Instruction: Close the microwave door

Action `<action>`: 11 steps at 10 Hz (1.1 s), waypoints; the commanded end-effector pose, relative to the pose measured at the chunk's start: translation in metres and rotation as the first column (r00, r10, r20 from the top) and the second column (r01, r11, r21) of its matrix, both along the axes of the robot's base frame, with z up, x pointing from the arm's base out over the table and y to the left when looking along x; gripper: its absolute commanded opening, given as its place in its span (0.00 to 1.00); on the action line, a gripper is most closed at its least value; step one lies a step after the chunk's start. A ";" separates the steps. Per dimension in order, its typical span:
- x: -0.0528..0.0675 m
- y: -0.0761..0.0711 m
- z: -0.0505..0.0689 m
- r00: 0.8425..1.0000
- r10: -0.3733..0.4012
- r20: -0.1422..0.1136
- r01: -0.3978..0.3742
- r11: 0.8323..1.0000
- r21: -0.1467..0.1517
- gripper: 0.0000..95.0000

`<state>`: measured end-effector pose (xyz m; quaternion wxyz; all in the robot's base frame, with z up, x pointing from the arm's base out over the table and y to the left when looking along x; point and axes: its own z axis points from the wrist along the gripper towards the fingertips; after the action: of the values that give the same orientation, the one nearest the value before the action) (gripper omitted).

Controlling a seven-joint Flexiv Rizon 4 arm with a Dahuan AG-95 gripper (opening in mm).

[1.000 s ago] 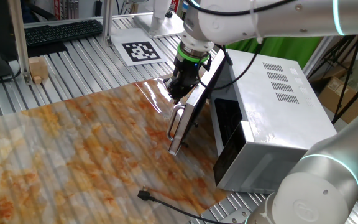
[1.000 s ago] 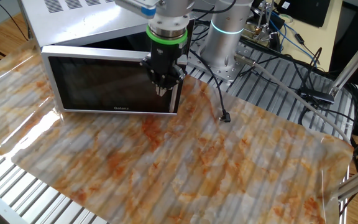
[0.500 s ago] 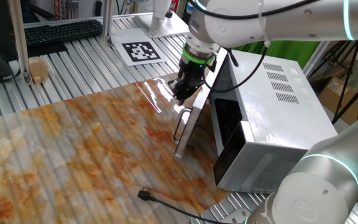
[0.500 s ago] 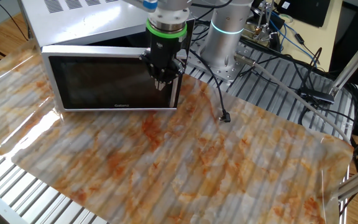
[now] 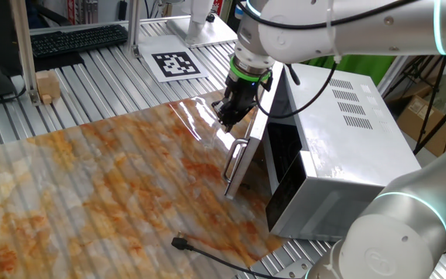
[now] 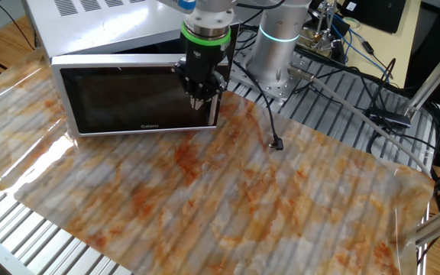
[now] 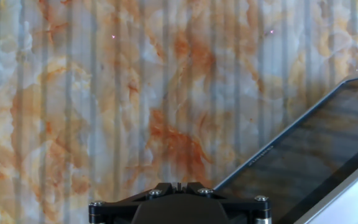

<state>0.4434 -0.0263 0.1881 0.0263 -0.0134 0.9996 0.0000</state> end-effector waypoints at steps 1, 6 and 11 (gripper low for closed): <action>0.000 0.000 0.000 1.000 0.000 -0.001 0.000 1.000 0.007 0.00; 0.000 0.001 0.000 1.000 -0.015 0.002 0.015 1.000 0.009 0.00; 0.000 0.001 0.000 0.997 -0.083 0.003 0.083 0.997 0.006 0.00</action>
<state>0.4433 -0.0253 0.1883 0.0277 0.0248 0.9993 0.0029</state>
